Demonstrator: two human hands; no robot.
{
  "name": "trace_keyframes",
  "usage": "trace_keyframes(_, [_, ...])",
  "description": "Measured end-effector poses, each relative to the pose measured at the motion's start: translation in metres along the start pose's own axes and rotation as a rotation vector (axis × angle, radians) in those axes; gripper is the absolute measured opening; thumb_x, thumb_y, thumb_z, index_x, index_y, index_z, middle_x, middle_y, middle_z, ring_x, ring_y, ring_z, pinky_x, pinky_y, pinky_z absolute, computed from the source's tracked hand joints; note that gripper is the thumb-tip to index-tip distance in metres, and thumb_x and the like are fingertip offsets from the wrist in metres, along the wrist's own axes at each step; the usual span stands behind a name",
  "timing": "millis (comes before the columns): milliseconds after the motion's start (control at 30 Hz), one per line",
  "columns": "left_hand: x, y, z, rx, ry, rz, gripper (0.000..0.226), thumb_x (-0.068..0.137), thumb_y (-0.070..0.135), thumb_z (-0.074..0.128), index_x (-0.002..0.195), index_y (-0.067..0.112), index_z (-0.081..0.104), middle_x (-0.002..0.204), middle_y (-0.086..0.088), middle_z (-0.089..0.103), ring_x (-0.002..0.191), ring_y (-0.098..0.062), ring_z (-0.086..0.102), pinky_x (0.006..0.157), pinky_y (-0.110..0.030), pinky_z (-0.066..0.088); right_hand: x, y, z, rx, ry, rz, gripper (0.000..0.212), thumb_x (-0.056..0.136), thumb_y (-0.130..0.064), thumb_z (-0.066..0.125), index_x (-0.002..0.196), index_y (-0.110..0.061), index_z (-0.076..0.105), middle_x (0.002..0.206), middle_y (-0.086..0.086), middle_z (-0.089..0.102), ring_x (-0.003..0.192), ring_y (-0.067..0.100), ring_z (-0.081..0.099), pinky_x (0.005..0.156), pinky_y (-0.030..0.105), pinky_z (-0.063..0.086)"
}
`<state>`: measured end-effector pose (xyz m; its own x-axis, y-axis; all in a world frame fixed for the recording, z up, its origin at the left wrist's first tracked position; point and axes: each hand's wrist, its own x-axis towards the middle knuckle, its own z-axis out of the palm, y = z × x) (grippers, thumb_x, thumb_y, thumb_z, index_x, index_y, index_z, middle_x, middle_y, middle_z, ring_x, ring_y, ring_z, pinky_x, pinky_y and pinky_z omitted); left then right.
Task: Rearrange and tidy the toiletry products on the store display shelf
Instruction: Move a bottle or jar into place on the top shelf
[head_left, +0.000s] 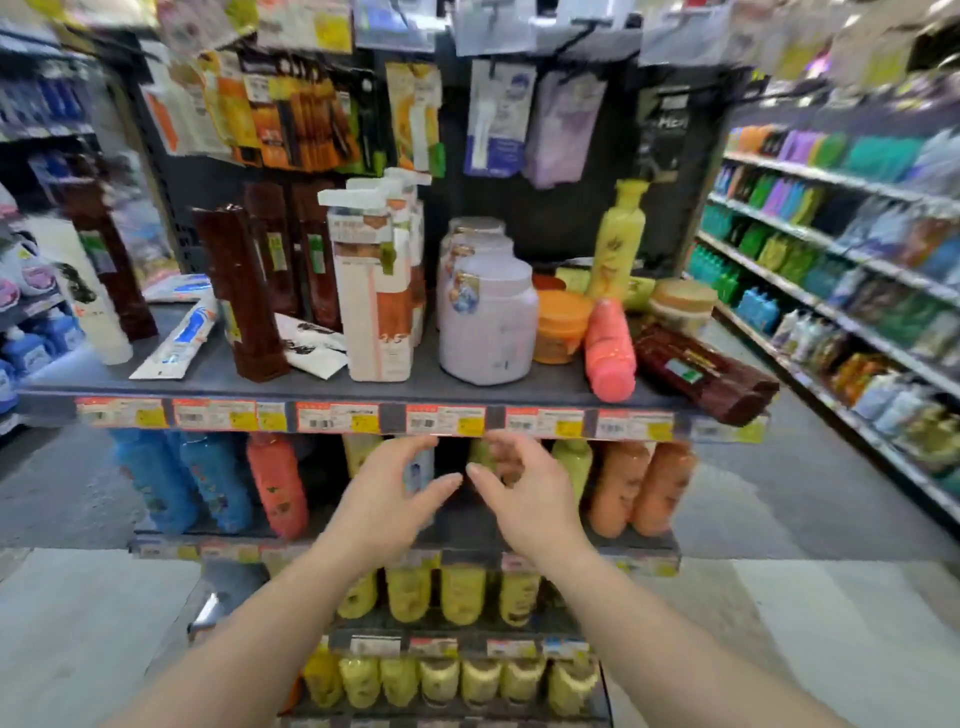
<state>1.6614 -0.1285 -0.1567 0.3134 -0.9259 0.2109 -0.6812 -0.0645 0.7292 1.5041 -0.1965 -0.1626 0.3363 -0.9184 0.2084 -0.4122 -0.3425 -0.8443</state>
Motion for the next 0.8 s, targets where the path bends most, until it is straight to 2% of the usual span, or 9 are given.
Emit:
trace_keyframes(67, [0.014, 0.035, 0.010, 0.022, 0.028, 0.111, 0.053, 0.084, 0.042, 0.068, 0.131, 0.025, 0.053, 0.129, 0.009, 0.053, 0.121, -0.007, 0.046, 0.101, -0.024, 0.035, 0.011, -0.003, -0.040, -0.031, 0.130, -0.061, 0.030, 0.083, -0.036, 0.070, 0.111, -0.035, 0.057, 0.103, -0.016, 0.060, 0.091, 0.000, 0.056, 0.079, 0.019, 0.044])
trace_keyframes(167, [0.040, 0.084, 0.029, 0.009, 0.079, 0.237, 0.051, 0.083, 0.035, 0.071, 0.129, 0.023, 0.055, 0.126, 0.008, 0.054, 0.119, -0.005, 0.045, 0.100, -0.020, 0.032, 0.028, -0.004, -0.094, -0.105, 0.282, -0.107, 0.037, 0.082, -0.031, 0.072, 0.116, -0.026, 0.058, 0.102, -0.012, 0.055, 0.090, 0.003, 0.051, 0.078, 0.020, 0.041])
trace_keyframes(267, [0.068, 0.119, 0.049, 0.042, 0.059, 0.353, 0.053, 0.081, 0.029, 0.073, 0.130, 0.020, 0.054, 0.128, 0.001, 0.054, 0.122, -0.013, 0.047, 0.105, -0.028, 0.035, 0.038, 0.005, -0.126, -0.146, 0.288, -0.039, 0.042, 0.081, -0.029, 0.071, 0.120, -0.027, 0.056, 0.110, -0.010, 0.055, 0.097, 0.007, 0.055, 0.083, 0.028, 0.048])
trace_keyframes(333, [0.087, 0.133, 0.061, 0.111, 0.014, 0.390, 0.058, 0.079, 0.029, 0.074, 0.133, 0.022, 0.052, 0.132, 0.001, 0.051, 0.126, -0.017, 0.044, 0.108, -0.036, 0.035, 0.038, 0.013, -0.133, -0.137, 0.277, -0.040, 0.040, 0.079, -0.026, 0.072, 0.114, -0.034, 0.056, 0.106, -0.015, 0.055, 0.095, 0.002, 0.055, 0.077, 0.018, 0.046])
trace_keyframes(400, [0.103, 0.142, 0.074, 0.151, -0.033, 0.359, 0.066, 0.078, 0.033, 0.074, 0.137, 0.029, 0.046, 0.139, 0.003, 0.044, 0.129, -0.018, 0.040, 0.109, -0.040, 0.035, 0.039, 0.019, -0.135, -0.127, 0.297, -0.065, 0.039, 0.077, -0.024, 0.072, 0.100, -0.047, 0.051, 0.096, -0.024, 0.052, 0.088, -0.010, 0.052, 0.066, 0.003, 0.038])
trace_keyframes(467, [0.115, 0.148, 0.087, 0.189, -0.061, 0.329, 0.073, 0.075, 0.038, 0.074, 0.140, 0.032, 0.041, 0.144, 0.004, 0.038, 0.131, -0.019, 0.039, 0.108, -0.040, 0.036, 0.040, 0.025, -0.138, -0.123, 0.304, -0.052, 0.040, 0.078, -0.025, 0.070, 0.099, -0.050, 0.047, 0.095, -0.025, 0.049, 0.086, -0.021, 0.045, 0.064, -0.001, 0.035])
trace_keyframes(600, [0.125, 0.150, 0.114, 0.267, -0.075, 0.230, 0.086, 0.070, 0.049, 0.074, 0.144, 0.032, 0.032, 0.148, 0.002, 0.032, 0.126, -0.024, 0.045, 0.098, -0.038, 0.042, 0.047, 0.036, -0.142, -0.127, 0.265, -0.003, 0.046, 0.082, -0.022, 0.066, 0.118, -0.044, 0.048, 0.108, -0.019, 0.046, 0.087, -0.006, 0.044, 0.059, 0.001, 0.034])
trace_keyframes(700, [0.126, 0.144, 0.127, 0.248, -0.067, 0.174, 0.083, 0.074, 0.041, 0.073, 0.144, 0.032, 0.030, 0.149, 0.002, 0.032, 0.127, -0.023, 0.046, 0.096, -0.037, 0.042, 0.051, 0.043, -0.143, -0.124, 0.235, -0.015, 0.055, 0.081, -0.013, 0.064, 0.125, -0.040, 0.046, 0.116, -0.018, 0.043, 0.096, -0.006, 0.040, 0.063, -0.003, 0.030])
trace_keyframes(800, [0.127, 0.143, 0.129, 0.218, -0.013, 0.212, 0.069, 0.081, 0.026, 0.065, 0.144, 0.028, 0.036, 0.149, -0.003, 0.038, 0.131, -0.022, 0.041, 0.103, -0.033, 0.036, 0.056, 0.047, -0.140, -0.111, 0.188, -0.027, 0.063, 0.079, -0.006, 0.062, 0.131, -0.036, 0.044, 0.128, -0.011, 0.046, 0.109, 0.001, 0.043, 0.084, 0.007, 0.033])
